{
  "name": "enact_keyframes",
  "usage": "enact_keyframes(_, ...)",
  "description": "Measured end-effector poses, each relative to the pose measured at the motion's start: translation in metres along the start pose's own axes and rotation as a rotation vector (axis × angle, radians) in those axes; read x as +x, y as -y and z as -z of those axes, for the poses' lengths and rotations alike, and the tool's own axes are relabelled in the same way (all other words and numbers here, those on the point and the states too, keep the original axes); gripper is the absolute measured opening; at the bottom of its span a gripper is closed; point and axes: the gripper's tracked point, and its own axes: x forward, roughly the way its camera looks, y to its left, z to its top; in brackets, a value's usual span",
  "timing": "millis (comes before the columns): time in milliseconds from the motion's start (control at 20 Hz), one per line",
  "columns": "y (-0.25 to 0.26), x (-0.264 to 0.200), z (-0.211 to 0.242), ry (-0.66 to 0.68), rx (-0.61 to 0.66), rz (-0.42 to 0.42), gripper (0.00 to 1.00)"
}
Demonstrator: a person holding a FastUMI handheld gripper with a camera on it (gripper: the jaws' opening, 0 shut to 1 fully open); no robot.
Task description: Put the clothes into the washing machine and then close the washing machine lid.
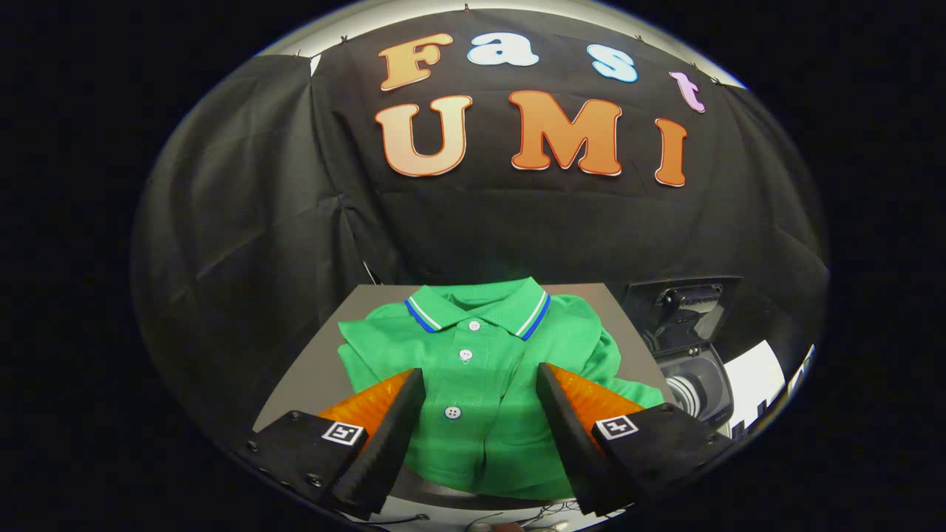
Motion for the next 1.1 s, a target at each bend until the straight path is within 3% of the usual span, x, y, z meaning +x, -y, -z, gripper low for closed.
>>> enact_keyframes(200,0.002,0.011,0.017,-0.078,0.005,0.012,0.98)
enact_keyframes(300,-0.002,0.012,0.016,-0.079,-0.014,0.001,0.92)
enact_keyframes(500,-0.01,0.011,0.016,-0.077,-0.019,-0.045,0.5)
enact_keyframes(550,-0.01,0.012,0.016,-0.085,-0.031,-0.055,0.25)
enact_keyframes(650,-0.006,0.003,0.012,-0.081,-0.028,-0.066,0.11)
enact_keyframes(1100,0.009,-0.046,-0.066,0.071,0.001,-0.102,0.08)
